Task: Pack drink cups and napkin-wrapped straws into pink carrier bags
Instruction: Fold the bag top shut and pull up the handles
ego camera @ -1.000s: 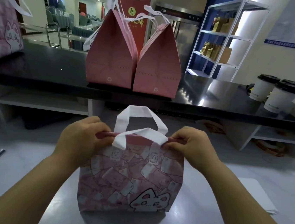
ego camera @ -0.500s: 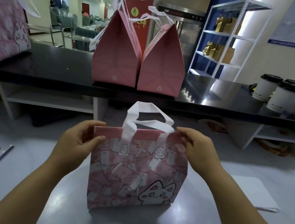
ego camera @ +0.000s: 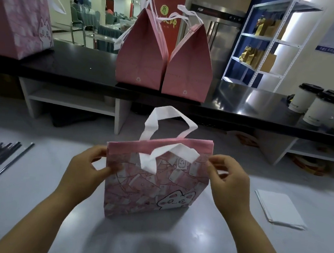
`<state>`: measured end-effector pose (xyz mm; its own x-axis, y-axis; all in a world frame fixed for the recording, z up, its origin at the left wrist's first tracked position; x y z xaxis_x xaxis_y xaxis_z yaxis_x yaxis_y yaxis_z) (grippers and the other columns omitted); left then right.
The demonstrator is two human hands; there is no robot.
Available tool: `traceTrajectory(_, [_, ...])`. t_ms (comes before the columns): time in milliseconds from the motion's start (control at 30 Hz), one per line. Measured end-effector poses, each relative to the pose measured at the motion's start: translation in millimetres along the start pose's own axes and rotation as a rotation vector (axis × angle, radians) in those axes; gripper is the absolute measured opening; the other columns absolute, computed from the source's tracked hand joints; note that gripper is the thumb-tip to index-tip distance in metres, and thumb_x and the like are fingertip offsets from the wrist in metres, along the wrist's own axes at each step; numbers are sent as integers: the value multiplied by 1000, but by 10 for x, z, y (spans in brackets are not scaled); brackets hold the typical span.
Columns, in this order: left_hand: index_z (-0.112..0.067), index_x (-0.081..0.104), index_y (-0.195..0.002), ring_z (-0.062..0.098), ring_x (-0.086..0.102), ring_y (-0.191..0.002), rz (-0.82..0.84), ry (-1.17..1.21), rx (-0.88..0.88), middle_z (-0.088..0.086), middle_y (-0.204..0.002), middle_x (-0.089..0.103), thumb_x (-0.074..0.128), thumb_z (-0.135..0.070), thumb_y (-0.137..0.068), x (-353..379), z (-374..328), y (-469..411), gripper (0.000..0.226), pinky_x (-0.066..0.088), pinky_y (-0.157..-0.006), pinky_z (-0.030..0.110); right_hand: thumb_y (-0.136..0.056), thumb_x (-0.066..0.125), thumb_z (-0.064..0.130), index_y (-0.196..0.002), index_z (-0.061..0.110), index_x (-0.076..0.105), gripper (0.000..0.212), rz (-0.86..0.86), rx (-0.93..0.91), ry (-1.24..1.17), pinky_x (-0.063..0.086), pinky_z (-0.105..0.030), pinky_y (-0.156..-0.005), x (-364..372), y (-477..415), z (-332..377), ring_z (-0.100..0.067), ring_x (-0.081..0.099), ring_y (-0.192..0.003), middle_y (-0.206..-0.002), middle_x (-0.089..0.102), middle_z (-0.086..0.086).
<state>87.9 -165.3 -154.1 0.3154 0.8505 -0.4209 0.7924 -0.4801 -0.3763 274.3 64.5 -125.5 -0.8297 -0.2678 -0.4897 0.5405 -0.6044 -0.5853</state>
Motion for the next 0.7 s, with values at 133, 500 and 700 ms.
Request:
traceTrajectory(133, [-44, 57, -82, -4, 58, -83, -48, -78, 171, -30, -90, 62, 79, -20, -71, -25, -181, 241, 34, 48, -58, 12, -85, 69, 10, -92, 23, 65, 15, 98, 23, -11, 50, -14, -61, -28, 245, 71, 0, 62, -79, -83, 60, 21])
traceTrajectory(500, [-10, 64, -85, 8, 59, -74, -315, -115, 304, -6, -75, 61, 69, -21, -82, -311, -597, 697, 12, 49, -65, 9, -87, 66, 27, -101, 25, 66, 14, 409, 48, -34, 48, -14, -68, 158, 636, 484, 0, 61, -86, -95, 65, 13])
traceTrajectory(700, [-15, 59, -85, 6, 54, -72, -492, -194, 280, -4, -74, 56, 65, -21, -83, -762, -704, 701, 8, 43, -62, 9, -89, 63, 36, -123, 33, 58, 35, 615, -100, -20, 47, -26, -96, 391, 558, 1017, -3, 54, -112, -125, 58, 18])
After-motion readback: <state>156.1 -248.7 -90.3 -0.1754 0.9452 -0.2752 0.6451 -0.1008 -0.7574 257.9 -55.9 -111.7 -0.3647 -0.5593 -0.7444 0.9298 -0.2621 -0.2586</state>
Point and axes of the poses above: each hand's wrist, its own y-axis away from the middle knuckle, its own x-axis out of the palm, z = x × y, the point moved 2 cm from there along -y, towards the middle knuckle
